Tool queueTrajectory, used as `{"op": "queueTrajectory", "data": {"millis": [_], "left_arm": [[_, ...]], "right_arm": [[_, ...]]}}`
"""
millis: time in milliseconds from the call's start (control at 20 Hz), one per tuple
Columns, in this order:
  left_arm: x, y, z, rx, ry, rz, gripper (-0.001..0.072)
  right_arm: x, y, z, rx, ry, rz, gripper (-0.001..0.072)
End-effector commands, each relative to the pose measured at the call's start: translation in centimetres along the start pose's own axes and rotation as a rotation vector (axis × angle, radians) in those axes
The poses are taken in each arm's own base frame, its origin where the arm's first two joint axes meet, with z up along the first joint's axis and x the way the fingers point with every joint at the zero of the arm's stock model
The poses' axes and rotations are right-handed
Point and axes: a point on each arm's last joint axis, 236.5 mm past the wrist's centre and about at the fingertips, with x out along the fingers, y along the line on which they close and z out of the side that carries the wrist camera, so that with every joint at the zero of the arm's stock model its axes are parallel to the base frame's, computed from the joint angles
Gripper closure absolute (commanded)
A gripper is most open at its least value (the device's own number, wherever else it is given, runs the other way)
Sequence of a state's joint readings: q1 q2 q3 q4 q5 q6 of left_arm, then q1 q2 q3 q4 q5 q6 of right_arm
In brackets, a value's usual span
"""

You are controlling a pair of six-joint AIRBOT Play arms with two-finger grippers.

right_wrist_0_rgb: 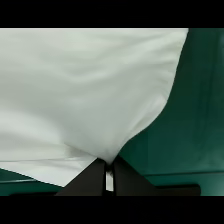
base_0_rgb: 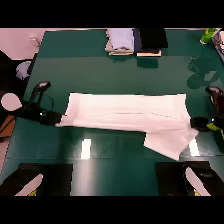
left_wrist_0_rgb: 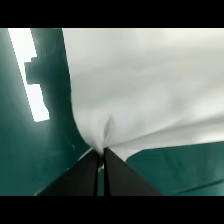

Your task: Fold the shirts.

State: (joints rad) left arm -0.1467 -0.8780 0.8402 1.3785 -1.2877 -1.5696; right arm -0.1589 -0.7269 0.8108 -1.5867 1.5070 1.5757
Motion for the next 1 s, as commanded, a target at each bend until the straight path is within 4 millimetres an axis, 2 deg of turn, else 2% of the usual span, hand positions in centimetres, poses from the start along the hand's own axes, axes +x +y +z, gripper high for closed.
{"op": "queueTrajectory", "data": {"millis": [0, 250, 350, 500, 600, 800, 900, 950], "left_arm": [[-0.9, -0.2, 6.0, 0.015, -0.165, 0.002, 0.0681], [2.3, 0.3, 14.1, 0.034, -0.220, 0.014, 0.0680], [4.3, 0.6, 16.3, 0.046, -0.197, 0.018, 0.0680], [7.4, 1.1, 18.0, 0.038, -0.157, 0.020, 0.0680], [8.8, 1.4, 18.3, 0.033, -0.143, 0.023, 0.0680], [9.1, 1.5, 18.5, 0.030, -0.150, 0.024, 0.0674], [9.1, 1.4, 18.5, 0.023, -0.150, 0.020, 0.0192], [9.0, 1.4, 18.5, 0.020, -0.147, 0.019, 0.0188]], "right_arm": [[-0.6, 1.0, 6.2, -0.048, -0.108, 0.005, 0.0699], [0.5, 2.6, 14.2, -0.077, -0.160, 0.016, 0.0698], [1.3, 2.8, 16.6, -0.077, -0.158, 0.015, 0.0699], [2.8, 3.1, 19.3, -0.078, -0.137, 0.015, 0.0699], [3.9, 3.2, 20.4, -0.078, -0.118, 0.015, 0.0698], [5.8, 4.3, 21.4, -0.055, -0.091, 0.067, 0.0693], [6.1, 4.8, 22.2, -0.020, -0.115, 0.119, 0.0684], [6.0, 5.0, 22.9, -0.004, -0.140, 0.144, 0.0537]]}}
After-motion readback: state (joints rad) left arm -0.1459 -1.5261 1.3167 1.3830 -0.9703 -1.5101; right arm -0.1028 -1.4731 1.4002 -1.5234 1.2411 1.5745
